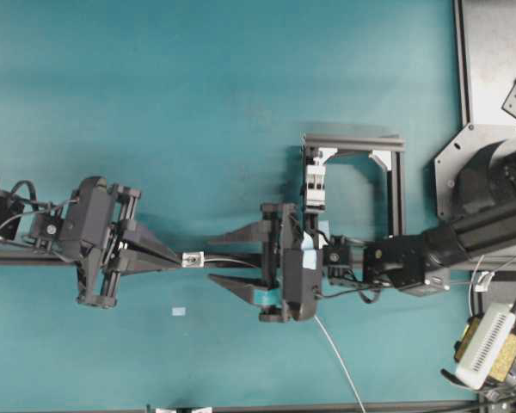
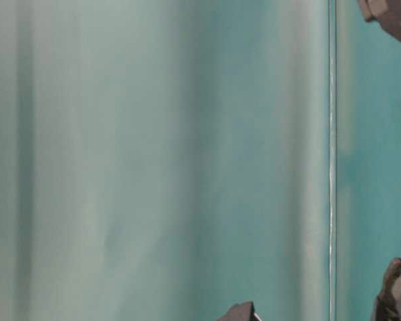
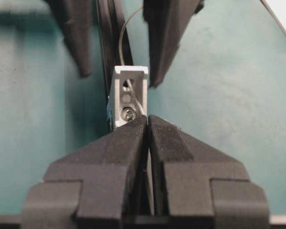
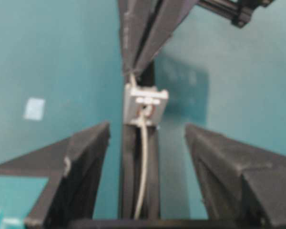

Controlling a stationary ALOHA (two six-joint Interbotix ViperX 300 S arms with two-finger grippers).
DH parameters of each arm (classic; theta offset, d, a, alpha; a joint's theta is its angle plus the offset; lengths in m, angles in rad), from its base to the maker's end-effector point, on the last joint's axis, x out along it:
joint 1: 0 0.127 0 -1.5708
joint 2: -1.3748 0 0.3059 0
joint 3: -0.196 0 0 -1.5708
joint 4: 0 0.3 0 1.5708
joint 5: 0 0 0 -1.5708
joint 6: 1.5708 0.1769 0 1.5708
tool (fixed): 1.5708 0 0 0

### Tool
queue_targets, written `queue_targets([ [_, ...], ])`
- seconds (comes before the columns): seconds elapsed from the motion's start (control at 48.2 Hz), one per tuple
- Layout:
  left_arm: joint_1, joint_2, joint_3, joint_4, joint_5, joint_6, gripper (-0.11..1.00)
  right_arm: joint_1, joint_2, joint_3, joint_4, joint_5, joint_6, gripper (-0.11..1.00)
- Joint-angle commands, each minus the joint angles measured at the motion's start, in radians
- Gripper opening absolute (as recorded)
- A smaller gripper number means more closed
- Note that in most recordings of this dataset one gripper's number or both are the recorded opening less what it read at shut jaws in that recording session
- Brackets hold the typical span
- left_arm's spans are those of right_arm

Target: Insert the wire into the hole on the right side and pull it with the left arm.

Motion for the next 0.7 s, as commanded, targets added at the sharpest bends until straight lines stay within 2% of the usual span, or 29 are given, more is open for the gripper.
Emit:
queue_targets([
  [0.0,-0.003,-0.037,-0.008,0.005,0.000,0.000,-0.10,-0.003,-0.052,0.003,-0.003,0.005,0.002,0.74],
  [0.29,-0.002,-0.092,0.034,0.003,0.043,0.000,-0.10,-0.002,-0.063,0.009,-0.003,0.029,0.002,0.74],
  [0.684,-0.003,-0.225,0.175,0.002,0.067,-0.006,-0.10,-0.003,-0.063,0.015,-0.003,0.023,-0.003,0.73],
])
